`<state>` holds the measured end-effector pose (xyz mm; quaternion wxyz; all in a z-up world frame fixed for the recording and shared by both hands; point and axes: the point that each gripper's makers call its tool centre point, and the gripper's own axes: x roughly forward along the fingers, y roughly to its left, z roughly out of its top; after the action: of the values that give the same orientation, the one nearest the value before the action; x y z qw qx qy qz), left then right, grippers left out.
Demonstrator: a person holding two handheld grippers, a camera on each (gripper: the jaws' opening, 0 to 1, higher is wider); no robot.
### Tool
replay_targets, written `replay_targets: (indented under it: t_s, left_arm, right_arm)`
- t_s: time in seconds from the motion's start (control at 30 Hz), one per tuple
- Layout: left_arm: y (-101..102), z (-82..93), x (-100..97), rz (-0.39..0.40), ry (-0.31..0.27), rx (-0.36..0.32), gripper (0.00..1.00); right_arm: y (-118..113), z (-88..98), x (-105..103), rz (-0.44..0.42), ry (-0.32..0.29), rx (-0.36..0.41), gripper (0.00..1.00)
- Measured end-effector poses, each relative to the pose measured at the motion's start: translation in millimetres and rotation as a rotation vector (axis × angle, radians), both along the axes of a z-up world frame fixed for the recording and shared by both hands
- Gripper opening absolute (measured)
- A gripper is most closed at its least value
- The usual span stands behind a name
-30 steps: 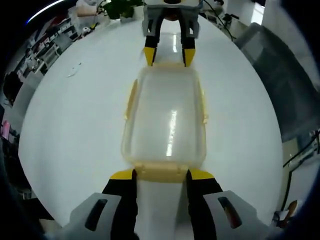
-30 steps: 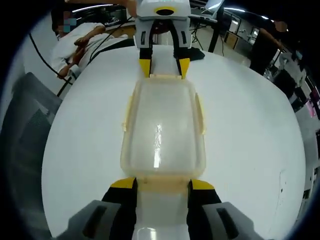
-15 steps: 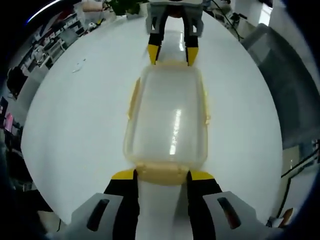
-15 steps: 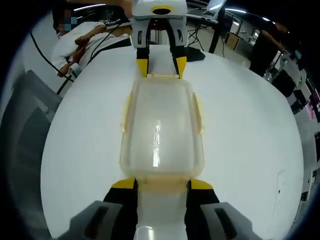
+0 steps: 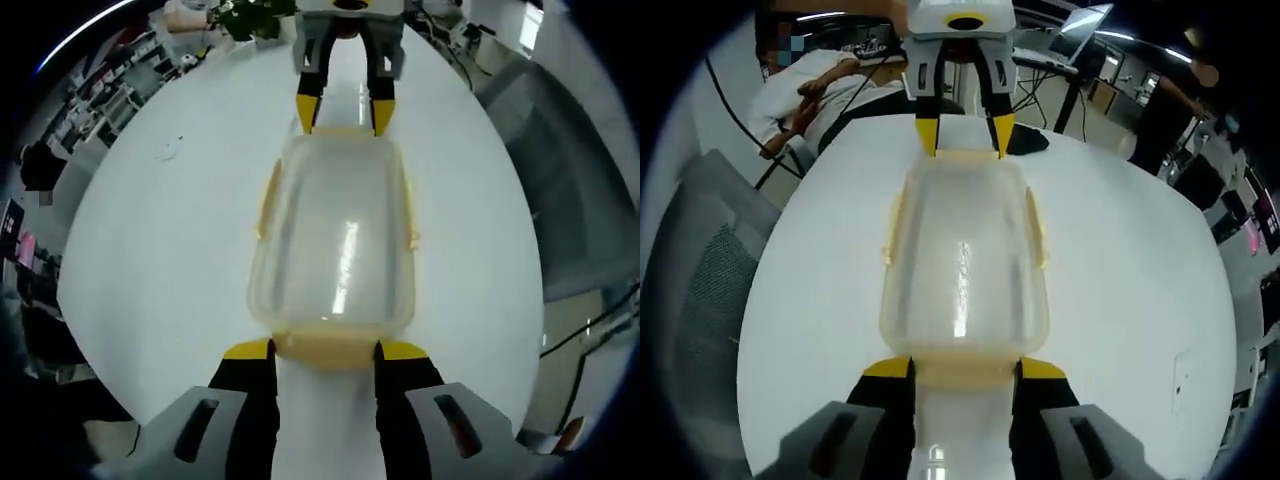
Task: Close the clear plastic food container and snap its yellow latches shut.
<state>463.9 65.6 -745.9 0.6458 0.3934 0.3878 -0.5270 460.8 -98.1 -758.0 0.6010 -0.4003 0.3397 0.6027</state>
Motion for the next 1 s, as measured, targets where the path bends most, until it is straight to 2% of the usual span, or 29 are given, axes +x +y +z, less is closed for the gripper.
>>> replay_targets:
  t_s: [0.37,0.6,1.0]
  left_arm:
    - [-18,18.8,-4.3,0.007,-0.033,0.001,0.35]
    - [-36,27.4,-8.2,0.009,-0.042,-0.005,0.35]
    - [-70,34.4,-2.2,0.009,-0.057,-0.004,0.35]
  right_arm:
    - [-18,22.2,-4,0.004,-0.033,0.003,0.34]
    - [-36,30.3,-6,0.011,-0.042,-0.003,0.34]
    - [-70,37.1,-1,0.010,-0.059,-0.010,0.34]
